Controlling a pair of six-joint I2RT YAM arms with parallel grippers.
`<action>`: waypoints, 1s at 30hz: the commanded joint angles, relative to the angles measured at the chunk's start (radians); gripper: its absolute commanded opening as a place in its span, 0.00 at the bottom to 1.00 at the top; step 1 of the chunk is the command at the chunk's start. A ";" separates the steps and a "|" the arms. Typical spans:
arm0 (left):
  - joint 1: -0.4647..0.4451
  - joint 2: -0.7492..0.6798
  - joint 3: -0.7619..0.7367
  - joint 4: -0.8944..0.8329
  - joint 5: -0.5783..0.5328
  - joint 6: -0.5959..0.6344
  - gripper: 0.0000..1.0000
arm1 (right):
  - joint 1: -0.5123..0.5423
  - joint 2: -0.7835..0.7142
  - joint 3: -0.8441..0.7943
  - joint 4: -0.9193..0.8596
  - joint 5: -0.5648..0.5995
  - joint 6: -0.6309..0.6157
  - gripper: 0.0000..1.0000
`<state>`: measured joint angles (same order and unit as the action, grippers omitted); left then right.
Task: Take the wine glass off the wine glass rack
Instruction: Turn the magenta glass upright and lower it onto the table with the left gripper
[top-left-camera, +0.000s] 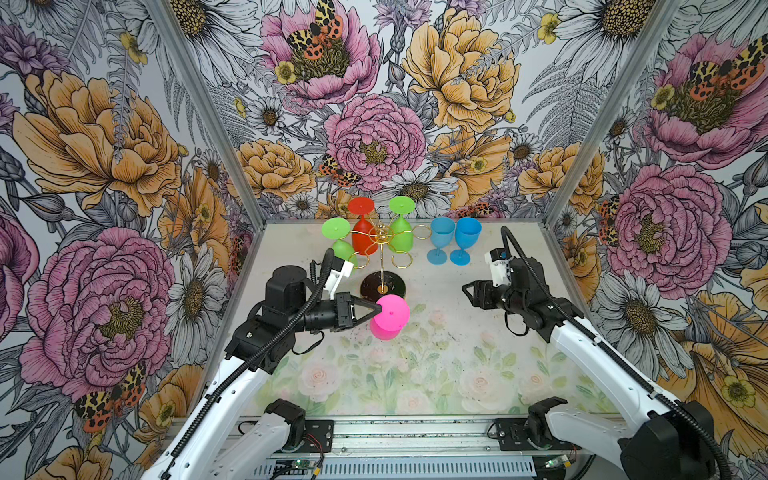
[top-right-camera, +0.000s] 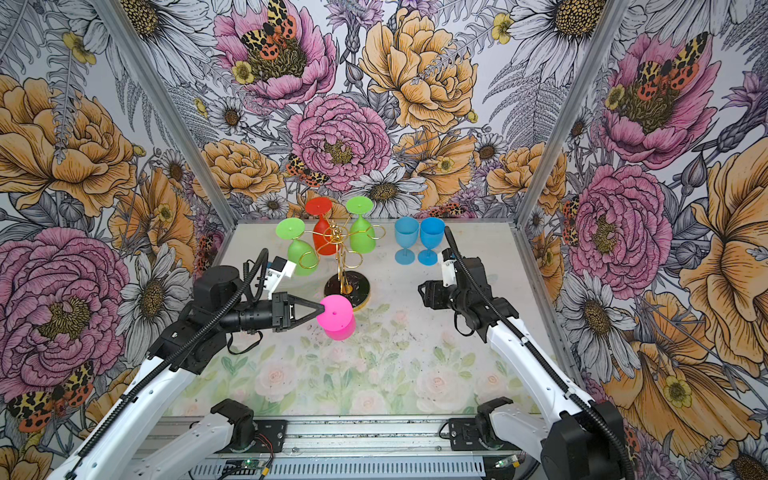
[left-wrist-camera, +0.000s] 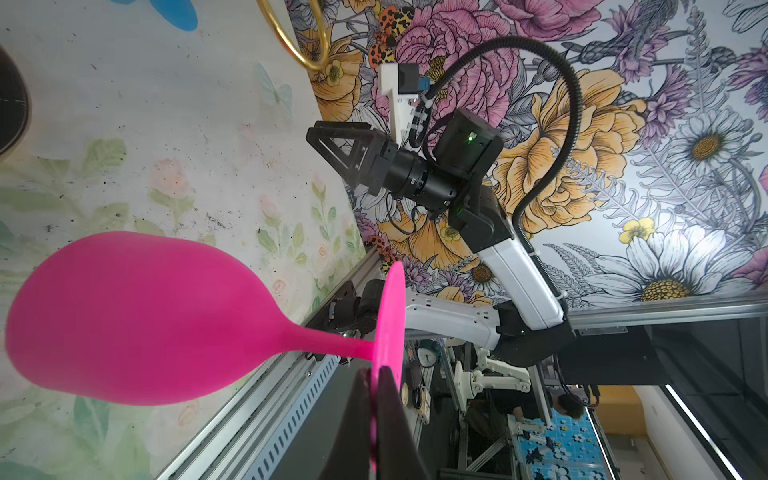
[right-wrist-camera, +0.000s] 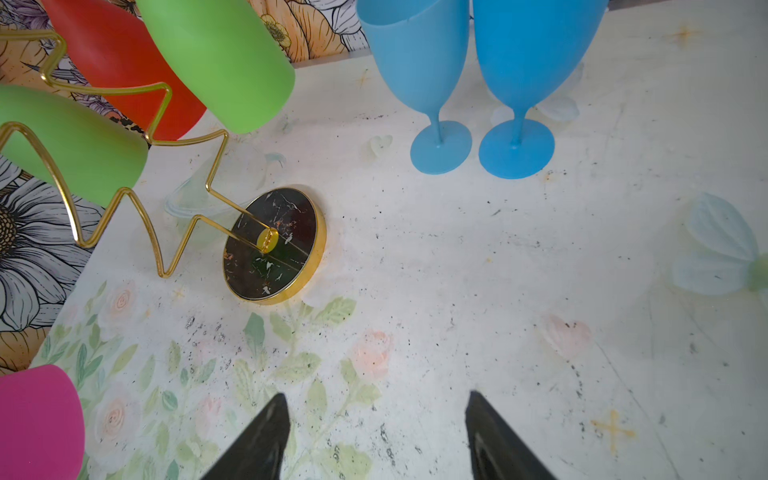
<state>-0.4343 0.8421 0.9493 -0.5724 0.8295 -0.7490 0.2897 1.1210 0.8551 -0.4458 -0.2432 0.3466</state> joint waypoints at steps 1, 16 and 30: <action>-0.075 0.016 0.047 0.009 -0.142 0.094 0.00 | 0.009 0.014 0.044 -0.045 0.007 0.011 0.68; -0.462 0.125 0.090 0.009 -0.610 0.404 0.00 | 0.012 0.043 0.101 -0.137 -0.064 0.026 0.66; -0.704 0.143 0.032 0.042 -0.894 0.711 0.00 | 0.014 0.082 0.175 -0.209 -0.191 0.020 0.66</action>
<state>-1.1038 1.0035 1.0069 -0.5690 0.0387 -0.1566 0.2958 1.2007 0.9878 -0.6395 -0.3912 0.3672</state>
